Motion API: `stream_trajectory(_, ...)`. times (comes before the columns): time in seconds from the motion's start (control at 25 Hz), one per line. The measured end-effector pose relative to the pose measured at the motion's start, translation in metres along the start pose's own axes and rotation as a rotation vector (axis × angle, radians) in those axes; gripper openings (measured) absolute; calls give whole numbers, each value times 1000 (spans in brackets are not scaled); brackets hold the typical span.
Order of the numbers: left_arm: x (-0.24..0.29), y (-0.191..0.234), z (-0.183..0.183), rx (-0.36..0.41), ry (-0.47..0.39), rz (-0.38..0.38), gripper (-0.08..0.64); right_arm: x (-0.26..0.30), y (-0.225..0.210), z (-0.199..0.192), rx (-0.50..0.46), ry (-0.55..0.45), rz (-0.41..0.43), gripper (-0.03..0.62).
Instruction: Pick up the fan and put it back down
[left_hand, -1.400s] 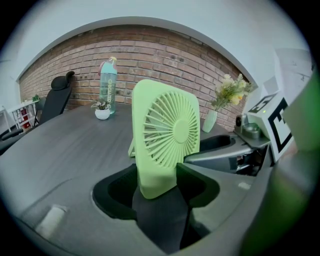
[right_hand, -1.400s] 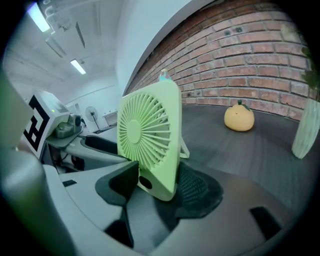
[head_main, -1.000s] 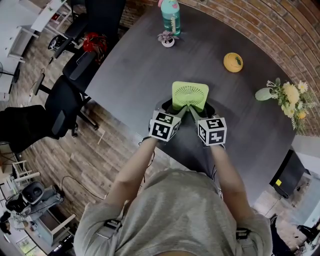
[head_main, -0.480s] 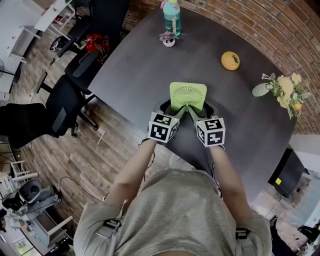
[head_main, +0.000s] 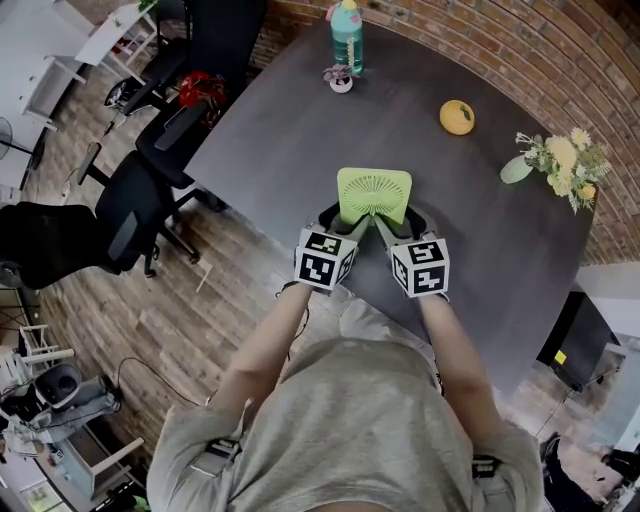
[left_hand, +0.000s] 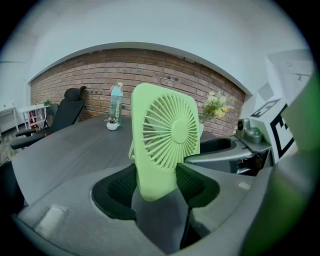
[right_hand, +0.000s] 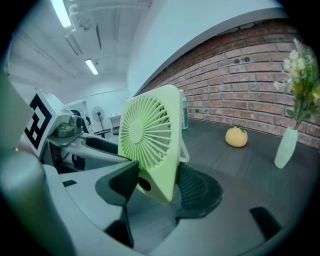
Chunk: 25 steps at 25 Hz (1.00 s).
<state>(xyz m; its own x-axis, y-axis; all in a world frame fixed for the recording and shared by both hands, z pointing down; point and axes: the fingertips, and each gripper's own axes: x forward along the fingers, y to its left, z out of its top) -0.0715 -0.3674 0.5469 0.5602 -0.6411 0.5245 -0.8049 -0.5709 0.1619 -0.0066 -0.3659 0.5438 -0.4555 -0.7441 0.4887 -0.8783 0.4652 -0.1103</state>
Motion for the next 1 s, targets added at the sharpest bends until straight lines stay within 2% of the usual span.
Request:
stream_trajectory(0.52, -48, -29, -15, 48, -24, -19, 249, -48, 34, -13, 4, -46, -33, 242)
stream_trajectory(1.0, -66, -69, -29, 86, -33, -53, 249, -93, 39, -33, 17, -70, -79, 242)
